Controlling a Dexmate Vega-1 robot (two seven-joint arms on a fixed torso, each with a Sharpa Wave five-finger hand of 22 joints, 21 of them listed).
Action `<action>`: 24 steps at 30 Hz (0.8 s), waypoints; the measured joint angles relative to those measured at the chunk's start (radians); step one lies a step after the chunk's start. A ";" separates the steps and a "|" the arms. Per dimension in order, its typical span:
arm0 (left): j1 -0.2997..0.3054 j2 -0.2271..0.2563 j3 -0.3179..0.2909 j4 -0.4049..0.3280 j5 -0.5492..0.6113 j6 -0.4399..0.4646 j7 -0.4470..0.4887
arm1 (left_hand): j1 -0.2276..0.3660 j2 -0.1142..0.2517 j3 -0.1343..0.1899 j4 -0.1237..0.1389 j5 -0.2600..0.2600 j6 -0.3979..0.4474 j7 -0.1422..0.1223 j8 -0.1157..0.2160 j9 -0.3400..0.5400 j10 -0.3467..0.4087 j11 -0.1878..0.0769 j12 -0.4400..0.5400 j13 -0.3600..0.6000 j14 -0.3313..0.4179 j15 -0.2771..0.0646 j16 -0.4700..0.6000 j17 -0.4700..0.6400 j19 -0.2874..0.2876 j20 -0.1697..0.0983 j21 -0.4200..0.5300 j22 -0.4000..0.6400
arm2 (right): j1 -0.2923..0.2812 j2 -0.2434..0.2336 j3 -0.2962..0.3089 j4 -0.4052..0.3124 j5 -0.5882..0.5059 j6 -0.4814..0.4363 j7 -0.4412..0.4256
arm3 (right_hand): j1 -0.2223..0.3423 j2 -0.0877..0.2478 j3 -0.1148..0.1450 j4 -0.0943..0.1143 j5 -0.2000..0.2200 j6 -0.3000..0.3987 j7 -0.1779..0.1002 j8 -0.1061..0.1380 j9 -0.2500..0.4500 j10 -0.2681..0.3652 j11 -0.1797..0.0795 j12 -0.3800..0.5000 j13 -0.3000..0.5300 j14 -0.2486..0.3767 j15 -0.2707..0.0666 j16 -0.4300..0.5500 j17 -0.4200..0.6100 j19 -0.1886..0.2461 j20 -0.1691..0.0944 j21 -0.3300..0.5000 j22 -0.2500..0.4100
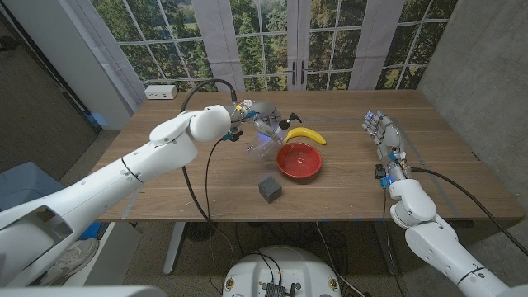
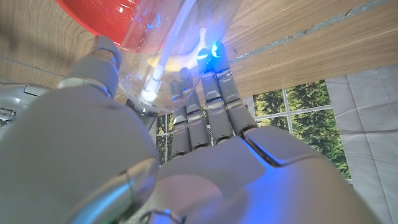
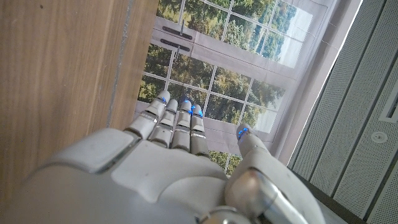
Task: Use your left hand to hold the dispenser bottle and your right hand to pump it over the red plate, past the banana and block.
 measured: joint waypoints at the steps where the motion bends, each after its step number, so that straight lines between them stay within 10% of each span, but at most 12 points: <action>1: 0.000 0.000 0.000 -0.001 0.002 0.002 -0.001 | 0.000 0.000 0.000 0.000 0.000 0.002 0.002 -0.001 0.000 0.000 0.000 0.000 0.000 0.000 0.000 0.000 0.000 -0.002 0.002 0.002 0.000 | -0.003 0.003 0.001 0.000 -0.001 0.002 0.000 | 0.000 0.000 0.000 0.000 0.000 0.000 0.000 0.000 0.000 0.000 0.000 0.000 0.000 0.000 0.000 0.000 0.000 0.000 0.000 0.000 0.000; 24: -0.001 -0.004 0.005 -0.015 0.018 0.015 -0.008 | 0.001 -0.001 0.000 0.000 -0.001 0.005 -0.002 -0.003 -0.002 0.006 -0.002 -0.007 0.005 0.000 0.000 0.001 0.003 -0.007 0.007 0.017 -0.008 | -0.016 0.017 0.016 -0.046 -0.032 -0.002 -0.024 | -0.004 -0.004 0.000 0.000 0.000 0.011 0.011 0.000 0.000 0.006 0.005 0.000 0.000 0.005 0.005 0.000 0.003 0.000 0.000 0.000 0.000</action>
